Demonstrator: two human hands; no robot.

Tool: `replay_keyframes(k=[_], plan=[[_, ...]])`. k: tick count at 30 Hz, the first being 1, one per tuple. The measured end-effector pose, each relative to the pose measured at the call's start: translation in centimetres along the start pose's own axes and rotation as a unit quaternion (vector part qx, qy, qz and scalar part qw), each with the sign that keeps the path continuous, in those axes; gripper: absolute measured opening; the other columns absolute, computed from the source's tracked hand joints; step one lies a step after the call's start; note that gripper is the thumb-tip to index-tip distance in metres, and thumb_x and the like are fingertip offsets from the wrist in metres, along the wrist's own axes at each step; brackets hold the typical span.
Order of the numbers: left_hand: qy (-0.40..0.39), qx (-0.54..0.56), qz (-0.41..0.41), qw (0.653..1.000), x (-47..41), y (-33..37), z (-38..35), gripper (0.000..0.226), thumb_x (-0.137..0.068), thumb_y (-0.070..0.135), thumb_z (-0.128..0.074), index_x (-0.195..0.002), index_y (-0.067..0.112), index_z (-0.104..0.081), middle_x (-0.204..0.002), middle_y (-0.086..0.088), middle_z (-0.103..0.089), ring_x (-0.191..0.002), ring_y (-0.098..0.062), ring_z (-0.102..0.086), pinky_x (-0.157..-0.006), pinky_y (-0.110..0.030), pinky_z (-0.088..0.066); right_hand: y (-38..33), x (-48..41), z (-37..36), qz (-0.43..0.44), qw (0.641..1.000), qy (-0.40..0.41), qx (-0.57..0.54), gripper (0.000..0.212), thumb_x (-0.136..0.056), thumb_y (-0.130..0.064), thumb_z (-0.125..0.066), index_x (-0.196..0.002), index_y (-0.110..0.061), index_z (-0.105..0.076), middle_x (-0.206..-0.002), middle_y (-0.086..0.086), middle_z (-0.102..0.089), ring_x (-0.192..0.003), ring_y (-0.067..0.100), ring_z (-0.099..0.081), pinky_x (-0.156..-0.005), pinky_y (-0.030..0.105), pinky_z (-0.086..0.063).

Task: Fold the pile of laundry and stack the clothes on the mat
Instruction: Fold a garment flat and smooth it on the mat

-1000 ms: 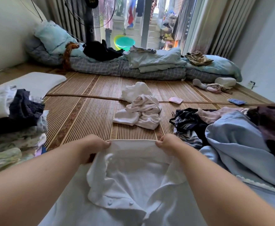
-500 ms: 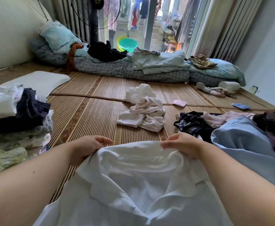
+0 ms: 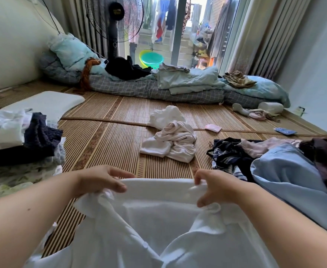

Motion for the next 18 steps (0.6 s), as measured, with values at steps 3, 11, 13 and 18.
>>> replay_keyframes(k=[3,11,13,18], plan=[[-0.002,-0.058,0.032,0.998,0.6,0.2,0.7,0.033,-0.071,0.019,-0.082,-0.102,0.028,-0.077,-0.103,-0.004,-0.075,-0.094,-0.025,-0.071,-0.084,-0.040,-0.058,0.0,-0.2,0.1,0.011,0.999,0.026,-0.017,0.037,-0.058,-0.050,-0.082,-0.069,-0.041,-0.049,-0.072,-0.017,-0.053,-0.065,-0.001,-0.048,-0.053,0.022,-0.037],[0.123,-0.086,0.047,0.988,-0.7,1.2,0.5,0.032,-0.091,0.041,-0.061,-0.090,0.013,-0.077,-0.089,-0.010,-0.074,-0.080,-0.025,-0.070,-0.078,-0.036,-0.058,1.2,-1.0,0.2,-0.076,0.983,0.034,-0.162,0.026,-0.092,-0.030,-0.063,-0.067,-0.024,-0.063,-0.064,-0.006,-0.058,-0.063,0.010,-0.053,-0.060,0.025,-0.040],[0.131,-0.084,0.043,0.987,-0.6,1.1,0.1,0.043,-0.093,0.052,-0.049,-0.102,0.018,-0.074,-0.101,-0.007,-0.072,-0.096,-0.029,-0.066,-0.091,-0.045,-0.052,1.4,-1.0,-0.1,-0.098,0.976,0.032,-0.190,0.017,-0.096,-0.022,-0.058,-0.082,-0.022,-0.067,-0.078,-0.001,-0.064,-0.072,0.014,-0.057,-0.066,0.026,-0.043],[0.186,-0.126,0.109,0.968,0.5,-0.1,0.2,0.036,-0.102,0.031,-0.046,-0.126,0.006,-0.058,-0.130,-0.015,-0.057,-0.100,-0.021,-0.055,-0.094,-0.039,-0.045,2.4,1.8,1.8,-0.128,0.955,0.112,-0.242,0.023,-0.095,-0.019,-0.059,-0.117,-0.020,-0.065,-0.106,0.001,-0.068,-0.090,0.020,-0.064,-0.083,0.032,-0.051]])
Point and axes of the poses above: each hand's wrist, its own x-axis away from the middle knuckle, its own z-axis out of the back of the hand, y = z × x, the point moved 5 cm from there along -x, towards the middle knuckle
